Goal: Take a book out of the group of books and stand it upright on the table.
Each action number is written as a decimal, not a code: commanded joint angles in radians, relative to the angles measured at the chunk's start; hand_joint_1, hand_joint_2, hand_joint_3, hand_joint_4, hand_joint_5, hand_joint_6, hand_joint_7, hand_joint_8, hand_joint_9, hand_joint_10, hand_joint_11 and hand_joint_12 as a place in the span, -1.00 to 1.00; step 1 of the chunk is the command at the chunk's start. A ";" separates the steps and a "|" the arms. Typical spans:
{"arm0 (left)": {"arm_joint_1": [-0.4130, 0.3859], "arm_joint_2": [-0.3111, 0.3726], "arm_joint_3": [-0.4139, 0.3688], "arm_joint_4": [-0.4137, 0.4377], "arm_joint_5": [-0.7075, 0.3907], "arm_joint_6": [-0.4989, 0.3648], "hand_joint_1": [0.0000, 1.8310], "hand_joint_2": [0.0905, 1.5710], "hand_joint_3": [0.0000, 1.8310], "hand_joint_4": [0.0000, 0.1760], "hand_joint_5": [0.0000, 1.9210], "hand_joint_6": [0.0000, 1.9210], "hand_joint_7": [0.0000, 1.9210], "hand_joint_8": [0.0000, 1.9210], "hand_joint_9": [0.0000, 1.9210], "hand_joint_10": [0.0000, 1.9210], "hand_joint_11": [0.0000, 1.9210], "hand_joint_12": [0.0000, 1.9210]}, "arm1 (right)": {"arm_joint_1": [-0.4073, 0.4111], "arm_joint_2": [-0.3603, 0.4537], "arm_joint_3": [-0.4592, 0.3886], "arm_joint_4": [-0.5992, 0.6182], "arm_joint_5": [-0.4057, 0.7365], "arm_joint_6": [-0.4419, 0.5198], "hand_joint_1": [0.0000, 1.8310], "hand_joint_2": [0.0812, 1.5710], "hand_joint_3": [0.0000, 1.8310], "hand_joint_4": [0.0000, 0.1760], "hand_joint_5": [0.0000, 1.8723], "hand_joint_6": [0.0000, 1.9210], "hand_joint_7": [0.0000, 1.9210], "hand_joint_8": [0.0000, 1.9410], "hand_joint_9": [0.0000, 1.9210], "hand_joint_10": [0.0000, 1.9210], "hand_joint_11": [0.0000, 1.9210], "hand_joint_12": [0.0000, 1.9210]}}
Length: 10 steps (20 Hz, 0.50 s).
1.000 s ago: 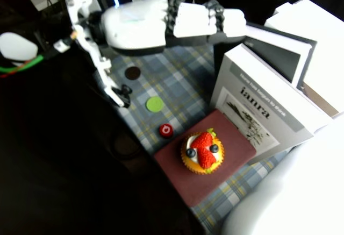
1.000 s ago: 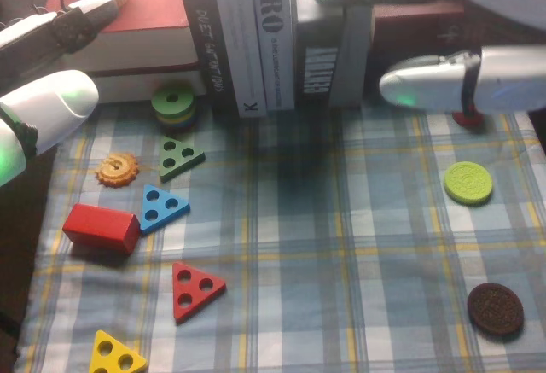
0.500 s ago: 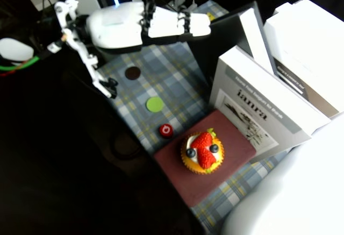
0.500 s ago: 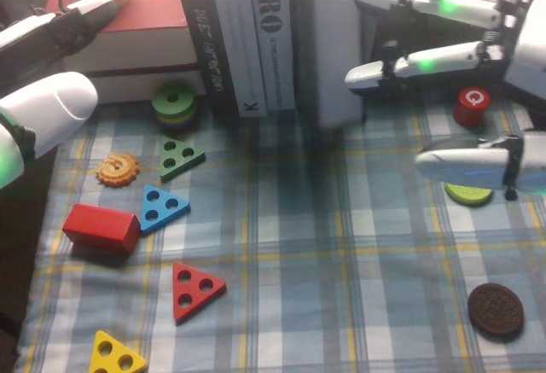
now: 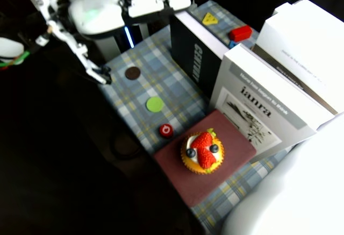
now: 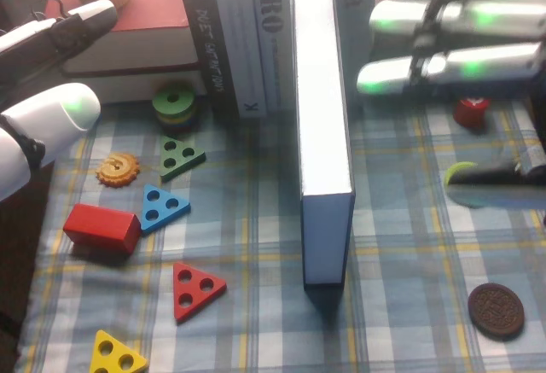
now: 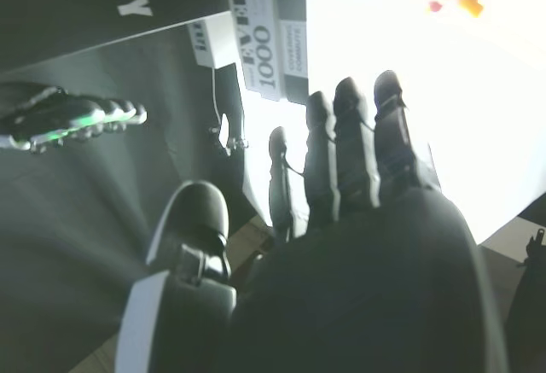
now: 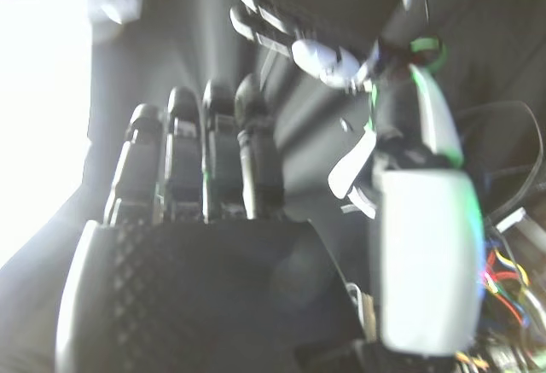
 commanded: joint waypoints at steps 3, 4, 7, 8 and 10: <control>-0.007 -0.002 0.017 0.012 -0.201 -0.070 -0.77 0.73 -1.00 0.44 -0.65 -1.00 -0.67 -1.00 -0.77 -0.99 -0.96 -0.94 | -0.020 -0.020 0.025 0.135 0.168 0.003 -0.34 0.37 -1.00 0.54 -0.26 -0.98 -0.50 -1.00 -0.59 -0.99 -0.73 -0.97; -0.007 -0.006 0.031 0.012 -0.229 -0.120 -0.72 0.73 -1.00 0.30 -0.64 -0.99 -0.66 -1.00 -0.73 -0.99 -0.90 -0.90 | -0.039 -0.033 0.041 0.180 0.190 0.014 -0.39 0.24 -1.00 0.91 -0.37 -1.00 -0.46 -1.00 -0.55 -1.00 -0.66 -0.97; -0.005 -0.025 0.059 0.012 -0.306 -0.212 -0.77 0.67 -1.00 0.20 -0.78 -1.00 -0.80 -1.00 -0.82 -1.00 -0.93 -0.91 | -0.096 -0.076 0.083 0.295 0.258 0.076 -0.52 0.46 -0.98 0.74 -0.59 -1.00 -0.63 -1.00 -0.57 -1.00 -0.65 -1.00; 0.004 -0.027 0.057 0.013 -0.333 -0.224 -0.76 0.66 -1.00 -0.23 -0.82 -1.00 -0.82 -1.00 -0.83 -1.00 -0.93 -0.91 | -0.118 -0.085 0.085 0.325 0.280 0.076 -0.61 0.50 -0.98 0.83 -0.71 -1.00 -0.75 -1.00 -0.68 -1.00 -0.71 -1.00; 0.023 -0.027 0.058 0.017 -0.362 -0.272 -0.73 0.66 -1.00 -0.35 -0.80 -0.99 -0.80 -0.99 -0.82 -0.99 -0.94 -0.92 | -0.147 -0.089 0.086 0.364 0.314 0.076 -0.63 0.53 -0.98 0.83 -0.73 -1.00 -0.76 -1.00 -0.69 -1.00 -0.74 -1.00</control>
